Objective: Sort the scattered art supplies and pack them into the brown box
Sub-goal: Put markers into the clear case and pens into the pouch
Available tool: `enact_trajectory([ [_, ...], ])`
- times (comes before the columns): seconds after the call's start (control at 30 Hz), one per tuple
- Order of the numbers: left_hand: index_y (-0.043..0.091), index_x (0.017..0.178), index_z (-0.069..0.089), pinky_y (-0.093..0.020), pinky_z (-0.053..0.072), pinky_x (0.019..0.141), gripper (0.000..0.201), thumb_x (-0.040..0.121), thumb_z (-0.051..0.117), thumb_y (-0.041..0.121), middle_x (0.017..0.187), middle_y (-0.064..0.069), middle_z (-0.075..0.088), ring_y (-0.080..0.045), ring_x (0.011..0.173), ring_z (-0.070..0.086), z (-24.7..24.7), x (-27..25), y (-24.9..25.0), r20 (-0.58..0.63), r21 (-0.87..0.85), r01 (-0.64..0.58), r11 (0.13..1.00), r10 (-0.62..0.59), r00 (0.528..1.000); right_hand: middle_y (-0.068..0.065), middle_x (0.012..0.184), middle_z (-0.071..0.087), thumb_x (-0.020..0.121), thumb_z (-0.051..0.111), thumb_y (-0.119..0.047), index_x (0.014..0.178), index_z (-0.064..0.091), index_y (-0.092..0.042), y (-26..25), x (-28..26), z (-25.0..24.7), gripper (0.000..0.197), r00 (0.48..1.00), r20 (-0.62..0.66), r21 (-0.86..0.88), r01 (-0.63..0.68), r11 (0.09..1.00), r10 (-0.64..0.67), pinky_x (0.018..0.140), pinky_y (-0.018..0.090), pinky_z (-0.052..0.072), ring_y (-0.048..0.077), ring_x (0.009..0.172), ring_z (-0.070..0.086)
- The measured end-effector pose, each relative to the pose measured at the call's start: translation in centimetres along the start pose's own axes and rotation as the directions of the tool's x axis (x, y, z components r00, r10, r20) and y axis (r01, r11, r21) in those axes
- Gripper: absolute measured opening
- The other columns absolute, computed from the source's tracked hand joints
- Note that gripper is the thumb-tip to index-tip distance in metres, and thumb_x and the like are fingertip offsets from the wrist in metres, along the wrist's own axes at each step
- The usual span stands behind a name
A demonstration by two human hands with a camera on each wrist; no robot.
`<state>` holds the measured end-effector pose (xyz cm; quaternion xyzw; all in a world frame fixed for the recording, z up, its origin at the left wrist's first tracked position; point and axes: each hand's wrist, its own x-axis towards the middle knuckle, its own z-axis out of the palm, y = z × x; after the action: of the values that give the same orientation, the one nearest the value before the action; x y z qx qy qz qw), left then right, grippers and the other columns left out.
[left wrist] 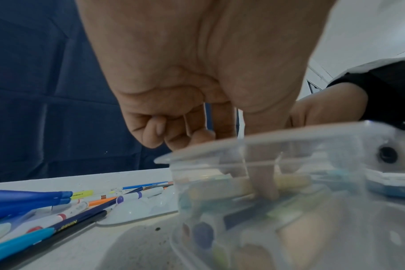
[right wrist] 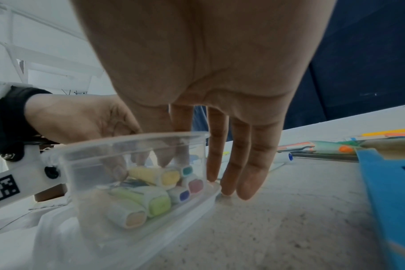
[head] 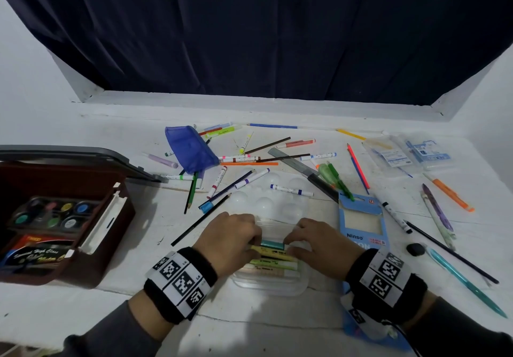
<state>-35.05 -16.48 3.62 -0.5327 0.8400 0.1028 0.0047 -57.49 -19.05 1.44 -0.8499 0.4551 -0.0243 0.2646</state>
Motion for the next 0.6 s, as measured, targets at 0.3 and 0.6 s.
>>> enact_trajectory([
  [0.3,0.030,0.109,0.063,-0.029,0.048,0.080,0.034,0.081,0.076,0.044,0.103,0.011,0.063,-0.012,0.092,0.060,0.8,0.0,0.0,-0.051,-0.084,0.025,0.996,-0.029,0.998,0.001,0.114,0.055,0.099,0.051,-0.033,0.120,0.066,-0.027,0.2,0.0,0.3,0.027,1.000,-0.024,-0.034,0.013,0.999,-0.014,0.091,0.032,0.044,0.016,0.105,0.055],
  [0.6,0.033,0.122,0.069,-0.021,0.039,0.075,0.038,0.086,0.071,0.046,0.110,0.012,0.057,-0.009,0.096,0.057,0.9,-0.1,-0.4,-0.054,-0.103,0.017,0.995,-0.023,0.998,-0.002,0.114,0.055,0.099,0.050,-0.036,0.122,0.063,-0.029,0.6,0.2,0.6,0.027,0.999,-0.041,-0.030,0.024,0.999,-0.026,0.092,0.034,0.045,0.015,0.106,0.055],
])
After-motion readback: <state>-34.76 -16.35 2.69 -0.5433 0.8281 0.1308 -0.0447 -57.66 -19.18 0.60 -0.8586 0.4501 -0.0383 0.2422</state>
